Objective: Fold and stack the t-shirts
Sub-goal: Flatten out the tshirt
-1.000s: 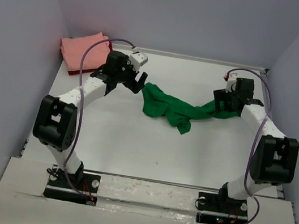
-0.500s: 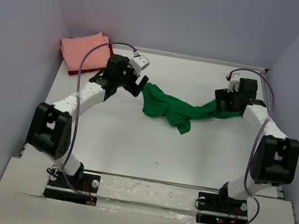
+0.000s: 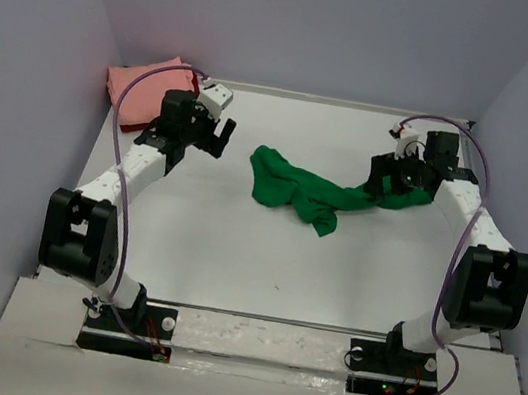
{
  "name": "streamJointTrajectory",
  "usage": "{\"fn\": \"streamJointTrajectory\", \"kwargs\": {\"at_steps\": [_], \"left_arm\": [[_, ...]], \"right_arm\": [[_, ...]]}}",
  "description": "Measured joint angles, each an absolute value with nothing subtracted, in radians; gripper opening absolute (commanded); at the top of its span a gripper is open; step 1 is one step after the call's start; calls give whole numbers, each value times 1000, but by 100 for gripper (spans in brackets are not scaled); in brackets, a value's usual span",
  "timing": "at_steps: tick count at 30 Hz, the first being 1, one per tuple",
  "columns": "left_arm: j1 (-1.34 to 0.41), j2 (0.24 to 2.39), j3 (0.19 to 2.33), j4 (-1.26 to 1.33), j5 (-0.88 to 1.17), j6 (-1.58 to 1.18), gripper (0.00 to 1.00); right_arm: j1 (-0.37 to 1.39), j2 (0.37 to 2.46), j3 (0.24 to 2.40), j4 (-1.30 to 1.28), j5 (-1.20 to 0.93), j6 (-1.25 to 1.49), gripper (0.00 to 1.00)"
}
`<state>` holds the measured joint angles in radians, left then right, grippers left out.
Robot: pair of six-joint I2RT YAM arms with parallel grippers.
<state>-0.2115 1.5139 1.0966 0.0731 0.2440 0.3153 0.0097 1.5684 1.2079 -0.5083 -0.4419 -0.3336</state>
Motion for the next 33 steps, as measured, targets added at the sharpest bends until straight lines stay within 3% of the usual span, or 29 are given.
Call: {"fn": "streamJointTrajectory", "kwargs": {"at_steps": [8, 23, 33], "left_arm": [[-171, 1444, 1023, 84, 247, 316, 99], [-173, 1574, 1114, 85, 261, 244, 99], [-181, 1575, 1114, 86, 262, 245, 99]], "right_arm": [[139, 1707, 1370, -636, -552, -422, 95], [290, 1942, 1547, -538, -355, -412, 95], [501, 2040, 1719, -575, -373, -442, 95]]}}
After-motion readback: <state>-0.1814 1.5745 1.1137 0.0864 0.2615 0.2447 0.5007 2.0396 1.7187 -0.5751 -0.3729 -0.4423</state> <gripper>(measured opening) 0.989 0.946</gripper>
